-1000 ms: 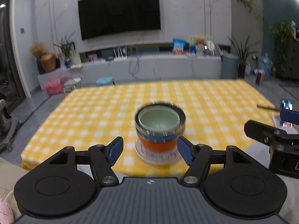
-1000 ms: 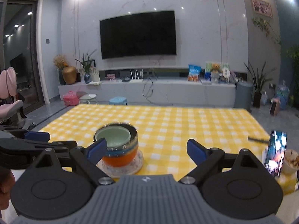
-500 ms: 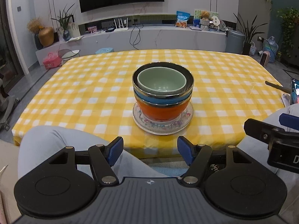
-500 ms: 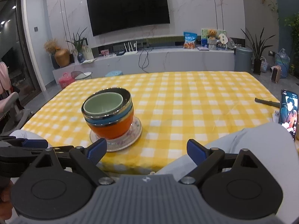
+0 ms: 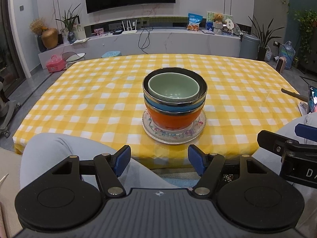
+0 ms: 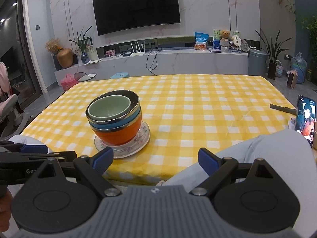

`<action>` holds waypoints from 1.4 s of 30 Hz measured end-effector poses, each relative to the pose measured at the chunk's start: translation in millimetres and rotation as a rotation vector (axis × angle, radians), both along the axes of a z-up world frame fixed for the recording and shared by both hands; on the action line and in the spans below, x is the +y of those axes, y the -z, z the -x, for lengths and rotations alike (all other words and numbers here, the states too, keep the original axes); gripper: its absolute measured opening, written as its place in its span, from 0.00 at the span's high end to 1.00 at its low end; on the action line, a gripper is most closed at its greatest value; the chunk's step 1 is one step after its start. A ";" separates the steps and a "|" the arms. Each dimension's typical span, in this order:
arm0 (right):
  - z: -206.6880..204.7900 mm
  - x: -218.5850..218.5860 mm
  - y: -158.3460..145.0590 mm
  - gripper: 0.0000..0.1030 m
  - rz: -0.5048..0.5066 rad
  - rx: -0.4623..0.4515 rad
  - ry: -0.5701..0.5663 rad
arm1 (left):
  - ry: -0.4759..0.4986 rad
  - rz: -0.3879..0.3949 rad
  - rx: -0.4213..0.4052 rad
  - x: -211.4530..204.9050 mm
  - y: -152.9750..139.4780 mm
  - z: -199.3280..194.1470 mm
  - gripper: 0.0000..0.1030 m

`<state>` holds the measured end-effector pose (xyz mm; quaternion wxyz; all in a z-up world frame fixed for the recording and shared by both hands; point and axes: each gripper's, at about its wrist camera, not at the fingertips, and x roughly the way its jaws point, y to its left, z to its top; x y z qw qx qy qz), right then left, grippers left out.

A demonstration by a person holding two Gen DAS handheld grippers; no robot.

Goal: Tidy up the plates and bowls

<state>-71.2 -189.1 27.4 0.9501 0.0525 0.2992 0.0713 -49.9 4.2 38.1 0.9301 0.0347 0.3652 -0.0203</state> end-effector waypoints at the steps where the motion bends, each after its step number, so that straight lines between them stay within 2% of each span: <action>1: 0.3 -0.1 -0.4 0.12 0.000 -0.003 -0.001 | 0.000 0.000 -0.001 0.0 -0.2 0.2 0.25; 42: 0.9 2.8 -0.8 0.12 -0.004 0.004 -0.014 | 0.010 -0.008 -0.005 -2.2 -4.0 -0.1 0.25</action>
